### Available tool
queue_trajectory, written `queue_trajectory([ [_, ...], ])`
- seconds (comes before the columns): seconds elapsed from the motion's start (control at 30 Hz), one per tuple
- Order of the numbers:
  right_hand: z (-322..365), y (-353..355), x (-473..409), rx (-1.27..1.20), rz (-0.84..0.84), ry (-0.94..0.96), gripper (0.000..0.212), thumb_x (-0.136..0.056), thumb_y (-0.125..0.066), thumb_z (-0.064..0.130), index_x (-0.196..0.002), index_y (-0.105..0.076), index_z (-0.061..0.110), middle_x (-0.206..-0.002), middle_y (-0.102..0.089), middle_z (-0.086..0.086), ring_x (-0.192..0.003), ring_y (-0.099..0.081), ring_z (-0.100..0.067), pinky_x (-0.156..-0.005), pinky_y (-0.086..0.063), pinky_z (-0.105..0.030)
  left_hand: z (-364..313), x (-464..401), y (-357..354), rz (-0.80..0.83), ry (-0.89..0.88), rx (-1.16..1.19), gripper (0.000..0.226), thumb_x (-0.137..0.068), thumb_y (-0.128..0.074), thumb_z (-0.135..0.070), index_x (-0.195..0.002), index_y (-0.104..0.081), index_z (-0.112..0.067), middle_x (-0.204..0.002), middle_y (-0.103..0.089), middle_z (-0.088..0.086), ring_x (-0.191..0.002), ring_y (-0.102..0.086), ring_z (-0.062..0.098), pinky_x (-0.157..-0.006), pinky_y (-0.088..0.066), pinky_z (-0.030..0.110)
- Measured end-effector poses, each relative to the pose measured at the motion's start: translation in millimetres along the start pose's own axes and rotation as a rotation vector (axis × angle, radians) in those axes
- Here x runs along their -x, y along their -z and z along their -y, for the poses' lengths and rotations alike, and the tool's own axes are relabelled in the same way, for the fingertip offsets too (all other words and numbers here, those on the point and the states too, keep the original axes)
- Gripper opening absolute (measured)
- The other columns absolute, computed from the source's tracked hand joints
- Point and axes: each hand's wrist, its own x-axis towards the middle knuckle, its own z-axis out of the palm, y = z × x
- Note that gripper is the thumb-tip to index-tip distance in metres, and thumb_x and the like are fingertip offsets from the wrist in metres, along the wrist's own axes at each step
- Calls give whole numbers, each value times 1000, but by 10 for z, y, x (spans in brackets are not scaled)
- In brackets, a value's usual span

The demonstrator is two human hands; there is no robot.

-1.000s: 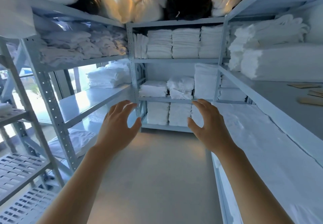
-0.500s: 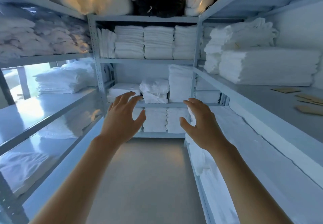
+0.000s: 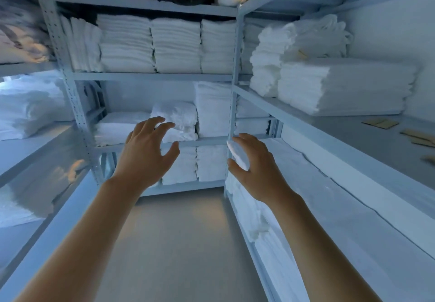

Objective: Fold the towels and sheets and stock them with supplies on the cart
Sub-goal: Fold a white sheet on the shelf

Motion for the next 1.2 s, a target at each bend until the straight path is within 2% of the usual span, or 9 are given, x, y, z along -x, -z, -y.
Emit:
queue_trajectory([
  [0.1, -108, -123, -189, 12, -14, -18, 69, -91, -41, 63, -152, -43, 30, -161, -36, 11, -150, -28, -11, -121, -30, -46, 149, -178, -194, -1, -15, 3, 49, -98, -57, -41, -143, -56, -20, -151, -50, 5, -141, -41, 28, -115, -39, 52],
  [0.23, -358, -311, -475, 7, -8, -30, 69, -91, -39, 62, -152, -42, 29, -161, -36, 10, -149, -29, -11, -121, -30, -45, 339, -501, -510, -5, -5, 11, 46, -98, -58, -40, -140, -58, -21, -149, -52, 5, -139, -44, 28, -114, -40, 52],
  [0.47, -1084, -641, -1145, -30, -17, -18, 58, -98, -54, 48, -151, -43, 27, -159, -38, 9, -148, -31, -13, -120, -31, -46, 432, -1136, -1200, -3, -12, 4, 43, -97, -59, -39, -137, -60, -22, -147, -53, 3, -137, -46, 27, -112, -42, 51],
  [0.63, -1767, -850, -1808, -73, -23, -19, 58, -99, -53, 49, -151, -41, 28, -159, -37, 10, -148, -31, -12, -121, -31, -45, 458, -1795, -1804, 1, 3, -11, 42, -97, -58, -39, -136, -61, -23, -146, -54, 1, -136, -46, 25, -111, -43, 49],
  [0.93, -3212, -1069, -2329, -73, 6, -170, 69, -91, -38, 63, -151, -42, 30, -159, -36, 12, -147, -29, -9, -119, -29, -37, 150, -2794, -3164, 137, -32, -17, 42, -97, -58, -42, -135, -61, -27, -147, -52, -4, -138, -45, 21, -113, -42, 45],
  [1.07, -3751, -1053, -2243, -53, 22, -266, 60, -97, -48, 54, -151, -42, 29, -159, -37, 10, -146, -31, -11, -120, -30, -42, -70, -3034, -3739, 220, -90, 12, 42, -97, -58, -44, -136, -60, -28, -147, -52, -6, -139, -43, 18, -114, -39, 44],
  [1.2, -4114, -982, -2292, -2, 5, -337, 57, -99, -53, 48, -152, -43, 28, -160, -36, 10, -147, -31, -12, -120, -30, -41, -228, -3304, -4186, 251, -150, 70, 42, -98, -57, -44, -137, -59, -28, -147, -52, -5, -138, -45, 19, -115, -39, 43],
])
